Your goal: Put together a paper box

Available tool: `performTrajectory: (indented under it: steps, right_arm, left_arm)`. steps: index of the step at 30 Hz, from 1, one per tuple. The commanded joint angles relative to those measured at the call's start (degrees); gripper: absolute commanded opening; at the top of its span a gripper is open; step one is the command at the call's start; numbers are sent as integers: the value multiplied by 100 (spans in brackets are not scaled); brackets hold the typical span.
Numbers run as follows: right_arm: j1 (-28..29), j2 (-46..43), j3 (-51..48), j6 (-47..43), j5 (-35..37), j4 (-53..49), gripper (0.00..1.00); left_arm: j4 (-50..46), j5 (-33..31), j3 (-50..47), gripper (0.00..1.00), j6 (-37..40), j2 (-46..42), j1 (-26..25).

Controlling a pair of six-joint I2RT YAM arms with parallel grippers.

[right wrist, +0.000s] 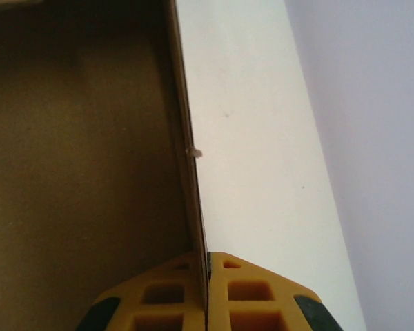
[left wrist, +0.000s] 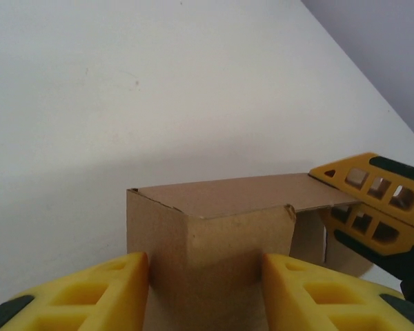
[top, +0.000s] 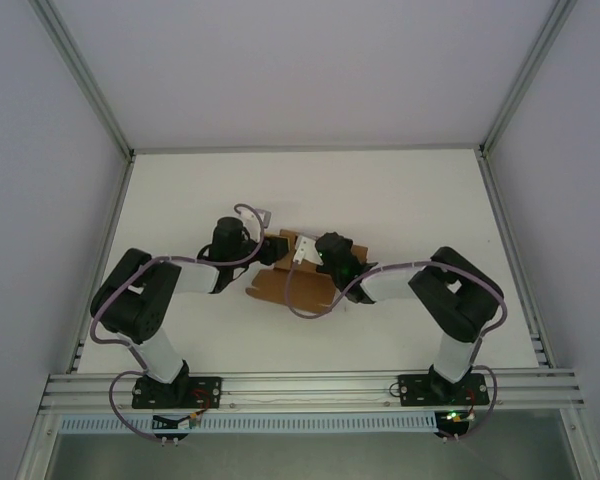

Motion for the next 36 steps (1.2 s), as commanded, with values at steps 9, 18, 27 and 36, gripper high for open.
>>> performTrajectory:
  steps: [9, 18, 27, 36]
  right_arm:
    - [10, -457, 289, -253, -476, 140, 0]
    - [-90, -631, 388, -169, -593, -71, 0]
    - [-88, -714, 245, -255, -689, -88, 0]
    - [-81, -750, 280, -82, -858, -431, 0]
  left_arm:
    - [-186, 19, 55, 46, 64, -213, -12]
    - [-491, -288, -151, 50, 88, -457, -94]
    - [-573, -597, -307, 52, 60, -602, -95]
    - [-610, -485, 38, 54, 340, -161, -434]
